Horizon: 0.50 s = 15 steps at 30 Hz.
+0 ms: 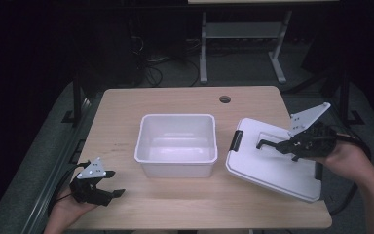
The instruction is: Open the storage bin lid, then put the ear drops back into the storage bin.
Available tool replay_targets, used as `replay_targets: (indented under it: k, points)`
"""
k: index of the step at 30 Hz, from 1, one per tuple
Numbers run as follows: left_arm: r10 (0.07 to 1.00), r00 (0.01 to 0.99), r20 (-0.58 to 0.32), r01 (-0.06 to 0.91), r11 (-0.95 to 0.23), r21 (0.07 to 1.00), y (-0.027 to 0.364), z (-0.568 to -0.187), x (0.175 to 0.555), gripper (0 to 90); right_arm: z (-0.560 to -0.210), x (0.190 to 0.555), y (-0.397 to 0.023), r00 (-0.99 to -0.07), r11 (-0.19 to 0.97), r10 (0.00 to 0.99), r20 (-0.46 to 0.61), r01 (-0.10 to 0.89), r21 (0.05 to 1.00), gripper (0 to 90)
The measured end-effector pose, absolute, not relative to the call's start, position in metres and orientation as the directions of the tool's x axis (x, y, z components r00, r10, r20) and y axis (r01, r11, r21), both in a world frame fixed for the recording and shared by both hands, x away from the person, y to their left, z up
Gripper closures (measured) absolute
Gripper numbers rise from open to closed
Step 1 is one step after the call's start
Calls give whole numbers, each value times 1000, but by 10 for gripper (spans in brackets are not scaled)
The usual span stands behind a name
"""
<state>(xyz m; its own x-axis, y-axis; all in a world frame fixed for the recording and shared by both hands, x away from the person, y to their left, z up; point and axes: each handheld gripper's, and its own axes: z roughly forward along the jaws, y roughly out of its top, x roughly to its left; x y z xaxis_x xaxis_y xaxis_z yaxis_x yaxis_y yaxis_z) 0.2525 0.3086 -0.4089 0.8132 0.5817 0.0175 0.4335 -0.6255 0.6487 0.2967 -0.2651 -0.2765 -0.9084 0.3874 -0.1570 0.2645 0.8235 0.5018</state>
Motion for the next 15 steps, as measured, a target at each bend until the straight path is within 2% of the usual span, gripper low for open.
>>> replay_targets:
  k: [15]
  points:
    - [585, 811, 19, 433, -622, 652, 310, -409, 252, 255, -257, 305, -241, -932, 829, 328, -156, 205, 520, 845]
